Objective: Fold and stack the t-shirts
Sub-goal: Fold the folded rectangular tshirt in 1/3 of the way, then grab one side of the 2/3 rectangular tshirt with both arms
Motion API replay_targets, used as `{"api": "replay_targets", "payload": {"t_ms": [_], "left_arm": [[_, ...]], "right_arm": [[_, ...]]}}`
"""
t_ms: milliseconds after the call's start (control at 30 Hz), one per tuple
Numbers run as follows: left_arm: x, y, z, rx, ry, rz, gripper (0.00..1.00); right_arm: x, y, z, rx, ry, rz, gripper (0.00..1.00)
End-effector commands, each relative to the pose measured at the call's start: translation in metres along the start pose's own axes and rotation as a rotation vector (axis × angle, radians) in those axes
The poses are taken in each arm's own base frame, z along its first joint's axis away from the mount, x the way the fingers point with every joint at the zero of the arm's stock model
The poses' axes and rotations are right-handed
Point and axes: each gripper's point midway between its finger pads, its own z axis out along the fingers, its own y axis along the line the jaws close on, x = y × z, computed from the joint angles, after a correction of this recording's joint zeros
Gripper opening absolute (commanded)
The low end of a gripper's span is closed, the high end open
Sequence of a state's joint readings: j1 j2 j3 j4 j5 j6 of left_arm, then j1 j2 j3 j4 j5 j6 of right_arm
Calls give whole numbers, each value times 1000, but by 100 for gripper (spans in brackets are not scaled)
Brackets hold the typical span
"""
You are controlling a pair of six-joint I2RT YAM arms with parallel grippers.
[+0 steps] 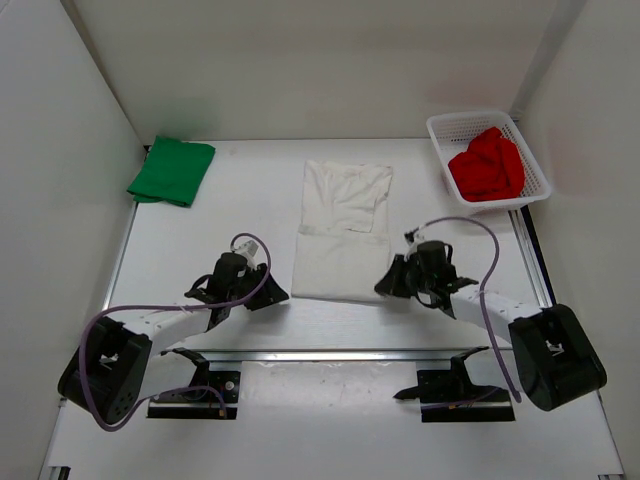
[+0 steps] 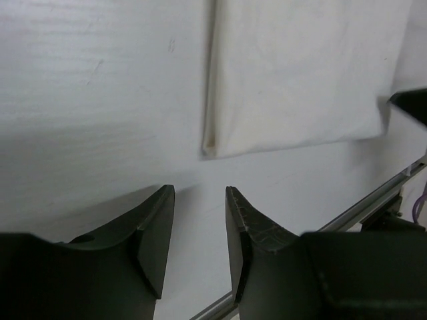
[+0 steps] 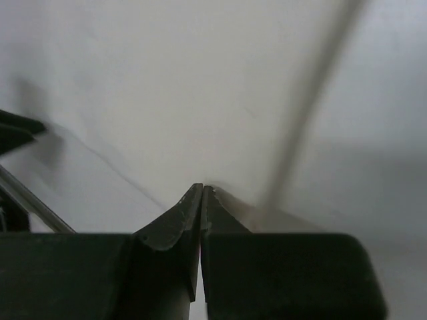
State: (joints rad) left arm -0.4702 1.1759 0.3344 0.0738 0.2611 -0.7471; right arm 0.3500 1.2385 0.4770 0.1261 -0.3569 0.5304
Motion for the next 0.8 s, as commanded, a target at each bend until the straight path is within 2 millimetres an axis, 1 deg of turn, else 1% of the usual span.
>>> {"api": "replay_targets", "payload": {"t_ms": [0,33,67,100,133,167,200,233,267,300,333,367,400,433,500,567,600,667,700,733,767], "left_arm": [[-1,1,-3,2,-29,23,48],[-1,3,-3,-5,-29,16,49],[3,5,-2,-9,-20,14,51],[1,1,-3,6,-25,13,52],[4,3,-2,-3,-18,15,53],[3,3,-2,-8,-23,20,54],[1,1,0,-7,-27,20,56],[3,2,-1,-7,-17,15,56],[0,-2,0,2,-27,29,58],[3,4,3,-21,-17,16,60],[4,1,5,-16,-10,26,60],[8,2,8,-19,4,27,61],[6,-3,9,-7,2,34,60],[10,0,12,-21,23,26,60],[13,-4,16,-17,24,50,60],[16,0,21,-36,35,34,59],[14,-1,23,-33,26,30,59],[15,-1,27,-35,28,32,58],[17,-3,28,-28,41,29,57],[16,-1,31,-37,38,29,56],[17,-4,33,-34,47,27,53]], "right_arm": [[39,-19,-2,15,33,109,0],[51,-28,-3,45,48,115,0],[56,-32,-3,63,62,127,0],[60,-36,-5,68,65,121,0],[65,-36,-6,64,77,131,0],[67,-38,-8,69,73,132,0],[61,-34,-10,59,48,121,0],[60,-33,-12,53,42,121,7],[55,-28,-15,42,21,109,17],[48,-25,-19,36,-17,100,22],[46,-27,-22,42,-30,110,31],[49,-30,-27,48,-37,130,34],[46,-29,-30,39,-54,131,36],[49,-33,-32,50,-58,145,39],[58,-39,-34,73,-49,154,40],[71,-43,-35,80,-18,174,42],[78,-45,-35,94,0,180,42],[83,-45,-34,95,12,176,43],[83,-44,-33,88,12,187,42],[88,-44,-32,85,28,192,41],[88,-42,-31,78,37,194,41]]}}
